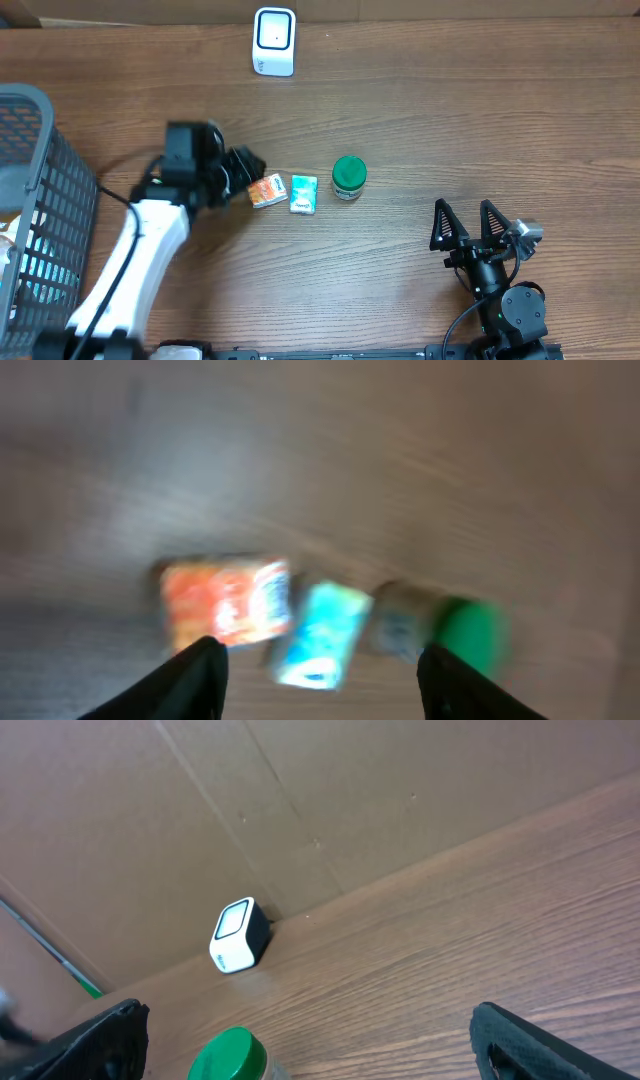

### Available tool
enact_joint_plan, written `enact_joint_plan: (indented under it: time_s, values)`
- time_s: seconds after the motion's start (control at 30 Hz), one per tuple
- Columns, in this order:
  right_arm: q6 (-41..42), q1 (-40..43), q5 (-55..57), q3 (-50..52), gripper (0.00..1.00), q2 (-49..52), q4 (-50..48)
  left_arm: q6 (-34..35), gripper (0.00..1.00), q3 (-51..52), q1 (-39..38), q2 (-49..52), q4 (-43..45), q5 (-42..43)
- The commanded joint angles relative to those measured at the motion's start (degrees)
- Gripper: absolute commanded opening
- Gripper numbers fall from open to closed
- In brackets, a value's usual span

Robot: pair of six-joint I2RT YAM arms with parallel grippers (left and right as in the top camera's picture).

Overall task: Scan the item barcode
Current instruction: 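Place the orange Kleenex pack beside the teal packet, release, then grasp the mint-green Freshen wipes pack in the basket, left gripper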

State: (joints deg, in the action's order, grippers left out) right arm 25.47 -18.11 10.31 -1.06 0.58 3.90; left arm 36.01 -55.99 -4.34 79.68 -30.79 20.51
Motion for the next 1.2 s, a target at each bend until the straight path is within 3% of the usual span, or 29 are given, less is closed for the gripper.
enact_joint_plan:
  time_s: [0.0,0.23,0.4,0.47,0.6,0.8,1.17]
  values:
    - [-0.02,-0.33,-0.11,0.61,1.00,-0.46,-0.35,-8.28,0.67,-12.00,2.80,-6.40,-6.58,-0.15]
    - [-0.02,-0.33,-0.11,0.61,1.00,-0.46,-0.33,-16.02,0.70,-33.51,15.28,-8.98,-25.99,-7.48]
    - [-0.02,-0.33,-0.11,0.61,1.00,-0.46,-0.35,-16.96,0.73,-41.77,29.07,-8.98,-31.85,-13.75]
    - [-0.02,-0.33,-0.11,0.61,1.00,-0.46,-0.33,-14.23,0.86,-41.77,35.76,-8.81,-31.74,-14.78]
    - [-0.02,-0.33,-0.11,0.61,1.00,-0.46,-0.33,-3.32,0.99,-39.89,45.94,-6.38,-31.74,-14.01]
    - [-0.02,-0.33,-0.11,0.61,1.00,-0.46,-0.35,-3.43,0.98,-37.90,52.83,4.39,-31.98,-15.87]
    - [-0.02,-0.33,-0.11,0.61,1.00,-0.46,-0.35,-6.91,0.98,-35.76,57.46,20.48,-36.89,-26.56]
